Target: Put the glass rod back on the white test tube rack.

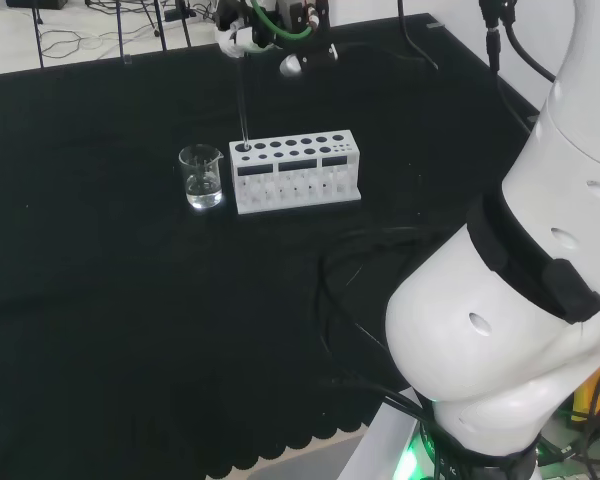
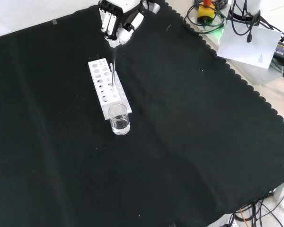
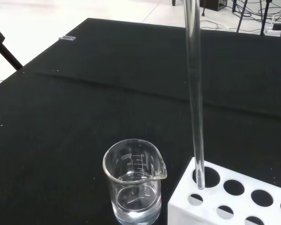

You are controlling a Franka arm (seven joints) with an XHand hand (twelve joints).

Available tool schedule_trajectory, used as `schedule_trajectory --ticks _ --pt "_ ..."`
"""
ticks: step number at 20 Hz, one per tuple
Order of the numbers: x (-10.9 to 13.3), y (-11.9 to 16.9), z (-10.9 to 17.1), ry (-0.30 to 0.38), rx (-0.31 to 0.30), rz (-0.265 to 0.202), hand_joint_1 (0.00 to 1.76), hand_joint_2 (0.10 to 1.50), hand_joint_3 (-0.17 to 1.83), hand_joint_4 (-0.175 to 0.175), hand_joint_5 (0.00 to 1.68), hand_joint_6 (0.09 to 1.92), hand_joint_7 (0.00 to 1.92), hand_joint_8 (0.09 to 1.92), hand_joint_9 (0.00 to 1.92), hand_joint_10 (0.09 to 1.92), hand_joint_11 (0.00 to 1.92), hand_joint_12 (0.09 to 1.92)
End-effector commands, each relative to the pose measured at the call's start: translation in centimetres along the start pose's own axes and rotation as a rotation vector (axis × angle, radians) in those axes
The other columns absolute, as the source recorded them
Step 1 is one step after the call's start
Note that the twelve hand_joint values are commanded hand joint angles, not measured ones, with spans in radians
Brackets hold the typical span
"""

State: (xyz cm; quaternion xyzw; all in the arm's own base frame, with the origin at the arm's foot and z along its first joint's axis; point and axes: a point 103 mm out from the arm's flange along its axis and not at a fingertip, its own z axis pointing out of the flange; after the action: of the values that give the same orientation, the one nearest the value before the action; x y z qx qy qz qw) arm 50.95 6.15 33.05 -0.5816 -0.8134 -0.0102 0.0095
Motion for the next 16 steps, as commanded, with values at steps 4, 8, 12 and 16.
schedule_trajectory --ticks 4,8,12,16 --pt "0.0 0.1 1.5 -0.002 0.02 -0.001 1.29 1.18 -0.17 -0.175 1.07 0.58 1.02 1.29 1.52 1.17 1.6 0.93" --pt "-0.4 0.1 2.2 0.015 0.029 0.004 1.29 1.18 -0.17 -0.175 1.07 0.58 1.02 1.29 1.52 1.17 1.6 0.93" --pt "-0.5 0.0 3.0 0.028 0.035 0.005 1.29 1.18 -0.17 -0.175 1.08 0.58 1.02 1.29 1.52 1.17 1.6 0.93" --pt "-0.8 -0.1 4.2 0.036 0.051 0.013 1.29 1.18 -0.17 -0.175 1.08 0.58 1.02 1.29 1.52 1.17 1.6 0.93"
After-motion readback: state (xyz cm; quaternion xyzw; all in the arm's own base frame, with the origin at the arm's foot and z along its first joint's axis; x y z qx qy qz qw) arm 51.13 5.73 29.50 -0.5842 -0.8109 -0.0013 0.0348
